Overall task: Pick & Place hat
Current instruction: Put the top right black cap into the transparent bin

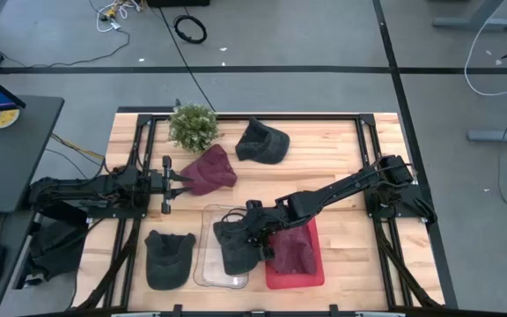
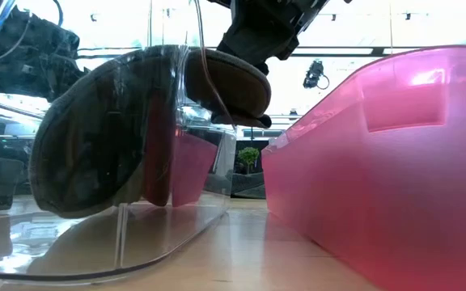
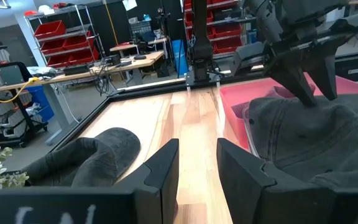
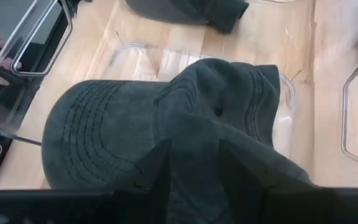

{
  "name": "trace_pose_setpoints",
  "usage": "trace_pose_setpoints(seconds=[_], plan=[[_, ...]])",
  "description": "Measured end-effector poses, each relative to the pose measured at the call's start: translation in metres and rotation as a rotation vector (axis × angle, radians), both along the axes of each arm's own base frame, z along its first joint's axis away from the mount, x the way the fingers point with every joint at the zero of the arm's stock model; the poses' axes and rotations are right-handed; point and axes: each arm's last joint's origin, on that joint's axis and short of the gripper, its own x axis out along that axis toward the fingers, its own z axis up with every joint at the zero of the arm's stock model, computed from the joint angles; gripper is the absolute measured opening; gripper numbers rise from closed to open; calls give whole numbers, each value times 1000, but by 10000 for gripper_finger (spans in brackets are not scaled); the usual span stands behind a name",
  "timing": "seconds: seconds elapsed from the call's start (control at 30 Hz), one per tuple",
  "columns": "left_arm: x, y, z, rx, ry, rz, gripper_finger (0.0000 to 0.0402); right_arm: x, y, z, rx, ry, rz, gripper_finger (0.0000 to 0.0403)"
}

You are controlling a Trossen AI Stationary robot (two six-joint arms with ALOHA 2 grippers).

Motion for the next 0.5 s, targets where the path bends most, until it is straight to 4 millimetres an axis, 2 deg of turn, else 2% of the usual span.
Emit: trace_pose_setpoints(seconds=[0.3,0.5], plan=[[0,0,0,0,0,0,115,7,2,7,-21,-117,40,135],[0,0,0,0,0,0,115,11,3,0,2,-107,27,135]])
